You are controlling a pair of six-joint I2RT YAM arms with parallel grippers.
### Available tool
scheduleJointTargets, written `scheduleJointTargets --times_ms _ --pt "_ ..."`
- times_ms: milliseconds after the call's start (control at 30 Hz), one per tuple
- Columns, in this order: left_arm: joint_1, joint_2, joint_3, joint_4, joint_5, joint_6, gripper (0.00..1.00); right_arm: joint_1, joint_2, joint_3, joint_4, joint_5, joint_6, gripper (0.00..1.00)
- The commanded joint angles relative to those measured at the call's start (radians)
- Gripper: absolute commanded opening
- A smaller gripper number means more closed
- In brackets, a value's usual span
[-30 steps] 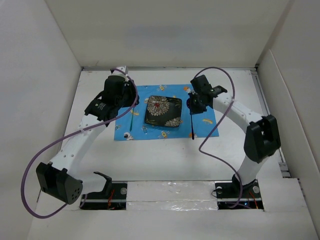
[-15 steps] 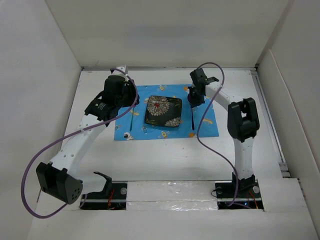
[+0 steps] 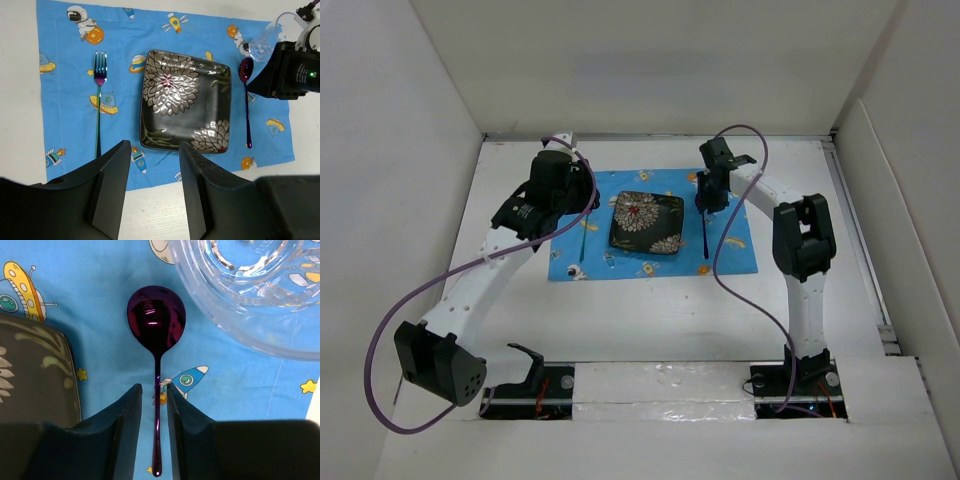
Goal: Set the dinner table for one person
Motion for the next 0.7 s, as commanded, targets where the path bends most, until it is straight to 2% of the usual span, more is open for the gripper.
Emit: scheduleJointTargets --times_ms 0,167,300,367,400,433,467,500,533,667 --pt "0.006 -0.002 0.016 0.026 -0.008 -0.007 0.41 0.013 -0.049 -0.005 0.046 0.02 0.013 0.34" --pt "0.006 0.0 0.062 0.02 -0.032 -0.004 0.41 0.023 -0.199 -0.029 0.02 0.013 0.023 0.39" --pt "0.006 0.007 0.145 0.021 -0.032 -0.007 0.42 0.063 -0.432 -0.089 0.043 -0.035 0.022 0.46" --pt "0.006 0.01 0.218 0.015 -0.032 -0.013 0.42 0.089 -0.611 -0.141 0.101 -0.045 0.028 0.5" --pt "0.006 0.01 0.253 0.007 -0.034 -0.013 0.42 0.089 -0.674 -0.159 0.126 -0.039 0.031 0.57" --pt "0.006 -0.008 0.343 0.007 -0.07 -0.002 0.43 0.103 -0.869 -0.228 0.252 0.026 0.04 0.64" --pt "0.006 -0.008 0.344 0.007 -0.071 -0.002 0.43 0.103 -0.871 -0.229 0.253 0.027 0.04 0.64" --pt "0.006 -0.034 0.39 0.021 -0.089 0.002 0.44 0.103 -0.935 -0.25 0.328 0.052 0.055 0.74" --pt "0.006 -0.049 0.41 0.03 -0.112 0.013 0.49 0.079 -1.049 -0.284 0.359 0.135 0.075 0.78" --pt "0.006 -0.137 0.458 0.064 -0.291 0.038 0.55 -0.019 -1.239 -0.35 0.463 0.319 0.175 0.96"
